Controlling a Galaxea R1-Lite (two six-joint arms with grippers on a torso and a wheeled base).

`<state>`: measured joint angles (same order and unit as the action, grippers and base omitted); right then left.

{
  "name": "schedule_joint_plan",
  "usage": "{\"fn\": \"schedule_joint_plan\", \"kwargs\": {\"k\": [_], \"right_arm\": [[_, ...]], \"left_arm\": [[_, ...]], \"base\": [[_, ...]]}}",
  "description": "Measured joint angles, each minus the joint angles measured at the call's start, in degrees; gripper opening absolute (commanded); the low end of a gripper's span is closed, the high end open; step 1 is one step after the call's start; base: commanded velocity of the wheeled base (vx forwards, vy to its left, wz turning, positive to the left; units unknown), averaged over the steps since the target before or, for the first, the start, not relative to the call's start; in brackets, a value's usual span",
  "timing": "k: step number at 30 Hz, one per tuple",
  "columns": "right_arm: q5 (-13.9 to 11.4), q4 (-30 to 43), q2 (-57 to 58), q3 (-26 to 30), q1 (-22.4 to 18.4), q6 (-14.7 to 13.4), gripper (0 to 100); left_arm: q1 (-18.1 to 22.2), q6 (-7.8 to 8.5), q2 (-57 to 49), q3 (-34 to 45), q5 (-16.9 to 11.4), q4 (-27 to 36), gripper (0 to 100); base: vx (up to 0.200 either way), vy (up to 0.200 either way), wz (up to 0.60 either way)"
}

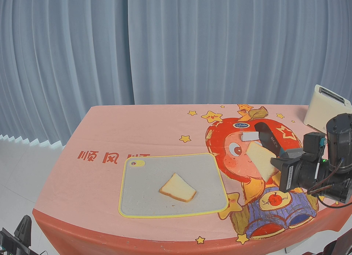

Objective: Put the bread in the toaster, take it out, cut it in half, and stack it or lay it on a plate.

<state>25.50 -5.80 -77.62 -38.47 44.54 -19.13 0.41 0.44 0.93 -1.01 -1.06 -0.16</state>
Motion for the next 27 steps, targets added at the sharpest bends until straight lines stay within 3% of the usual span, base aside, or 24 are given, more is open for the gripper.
{"fn": "schedule_joint_plan", "kwargs": {"k": [8,18,27], "right_arm": [[0.52,-0.05,0.30,-0.35,-0.78,-0.11,0],[-2.82,0.09,3.32,0.06,-5.11,0.00,0],[-2.86,0.39,6.95,3.39,-4.44,0.30,0]], "left_arm": [[0.00,0.00,0.00,0.00,0.00,0.00,0],[0.00,-0.01,0.00,0.00,0.00,0.00,0],[0.00,-0.01,0.00,0.00,0.00,0.00,0]], "base": [[0.000,0.000,0.00],[0.000,0.000,0.00],[0.000,0.000,0.00]]}}
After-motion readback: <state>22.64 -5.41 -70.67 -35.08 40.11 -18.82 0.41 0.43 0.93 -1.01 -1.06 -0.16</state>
